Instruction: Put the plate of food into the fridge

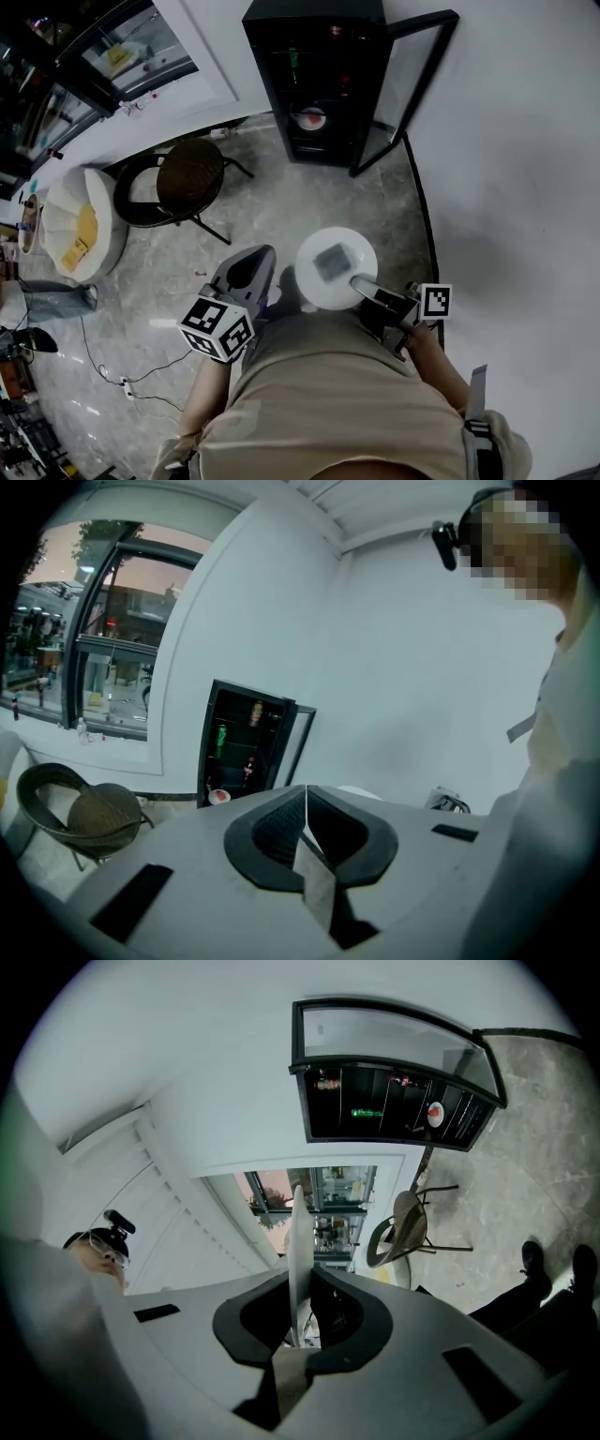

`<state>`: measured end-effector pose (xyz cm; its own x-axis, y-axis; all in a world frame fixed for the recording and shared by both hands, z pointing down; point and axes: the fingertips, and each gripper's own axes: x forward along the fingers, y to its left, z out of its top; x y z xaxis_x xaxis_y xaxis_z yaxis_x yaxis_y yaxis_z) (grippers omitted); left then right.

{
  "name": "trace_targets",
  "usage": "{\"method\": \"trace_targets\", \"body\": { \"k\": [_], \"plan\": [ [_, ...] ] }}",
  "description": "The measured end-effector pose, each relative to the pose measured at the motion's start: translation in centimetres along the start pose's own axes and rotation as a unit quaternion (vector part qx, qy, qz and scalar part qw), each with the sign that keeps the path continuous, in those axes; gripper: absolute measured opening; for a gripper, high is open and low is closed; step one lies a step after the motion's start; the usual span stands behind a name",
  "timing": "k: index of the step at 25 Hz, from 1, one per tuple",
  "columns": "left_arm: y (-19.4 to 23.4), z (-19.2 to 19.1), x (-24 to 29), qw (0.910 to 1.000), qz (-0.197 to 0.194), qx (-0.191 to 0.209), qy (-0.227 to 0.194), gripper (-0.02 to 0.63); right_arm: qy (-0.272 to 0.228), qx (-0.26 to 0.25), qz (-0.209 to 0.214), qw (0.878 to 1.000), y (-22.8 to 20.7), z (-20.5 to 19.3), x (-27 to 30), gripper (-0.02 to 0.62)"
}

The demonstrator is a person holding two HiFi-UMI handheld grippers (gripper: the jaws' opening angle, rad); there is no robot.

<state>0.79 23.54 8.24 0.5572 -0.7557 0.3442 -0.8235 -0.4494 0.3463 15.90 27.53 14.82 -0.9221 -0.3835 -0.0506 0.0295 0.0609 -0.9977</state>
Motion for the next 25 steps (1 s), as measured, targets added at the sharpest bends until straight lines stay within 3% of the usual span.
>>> {"method": "trace_targets", "body": {
  "k": [3, 7, 12, 25],
  "plan": [
    [-0.7, -0.2, 0.7, 0.9996, -0.029, -0.003, -0.006, 0.014, -0.004, -0.012, -0.002, 1.000, 0.1, 0.2, -0.1, 0.034],
    [0.2, -0.6, 2.0, 0.9992, -0.031, 0.019, 0.013, 0.014, -0.018, -0.026, 0.000, 0.999, 0.4, 0.7, 0.4, 0.034],
    [1.0, 0.1, 3.0, 0.9983, -0.056, 0.007, 0.011, 0.014, -0.043, -0.022, -0.009, 0.999, 0.5, 1.5, 0.9, 0.034],
    [7.5, 1.7, 4.2, 0.9967, -0.076, -0.028, 0.008, 0.014, -0.059, -0.019, -0.005, 0.998, 0.8, 3.4, 6.2, 0.034]
  ]
}}
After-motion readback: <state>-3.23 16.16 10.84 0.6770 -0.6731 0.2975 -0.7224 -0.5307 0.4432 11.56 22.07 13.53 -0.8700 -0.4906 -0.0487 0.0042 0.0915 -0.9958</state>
